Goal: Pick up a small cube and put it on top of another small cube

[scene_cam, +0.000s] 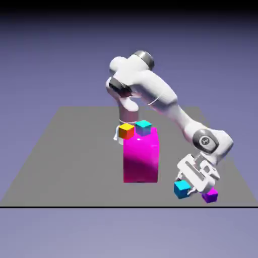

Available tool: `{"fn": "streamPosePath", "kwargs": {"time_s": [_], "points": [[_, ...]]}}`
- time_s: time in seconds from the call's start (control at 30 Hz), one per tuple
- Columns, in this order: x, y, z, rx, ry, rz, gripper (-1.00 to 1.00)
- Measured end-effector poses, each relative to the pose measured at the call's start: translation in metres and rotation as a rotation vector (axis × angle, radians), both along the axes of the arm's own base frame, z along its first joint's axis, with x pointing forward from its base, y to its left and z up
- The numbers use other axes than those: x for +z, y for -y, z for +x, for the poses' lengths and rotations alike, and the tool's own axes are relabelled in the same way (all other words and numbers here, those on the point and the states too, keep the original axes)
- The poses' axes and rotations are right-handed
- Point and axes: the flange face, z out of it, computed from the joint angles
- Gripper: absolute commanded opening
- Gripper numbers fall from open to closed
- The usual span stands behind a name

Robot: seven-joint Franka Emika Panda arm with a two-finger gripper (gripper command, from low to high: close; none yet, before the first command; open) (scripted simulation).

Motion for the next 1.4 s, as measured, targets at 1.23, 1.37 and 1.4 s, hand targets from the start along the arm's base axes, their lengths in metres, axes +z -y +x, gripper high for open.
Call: {"fn": "streamPosePath", "kwargs": {"time_s": [1.23,1.37,1.4], "points": [[0.271,0.169,-0.035,-1.557,0.019,-0.009,-1.00],[0.300,0.211,-0.043,-1.752,0.030,-0.029,-1.00],[0.309,0.218,-0.048,-1.800,0.022,-0.022,-1.00]]}}
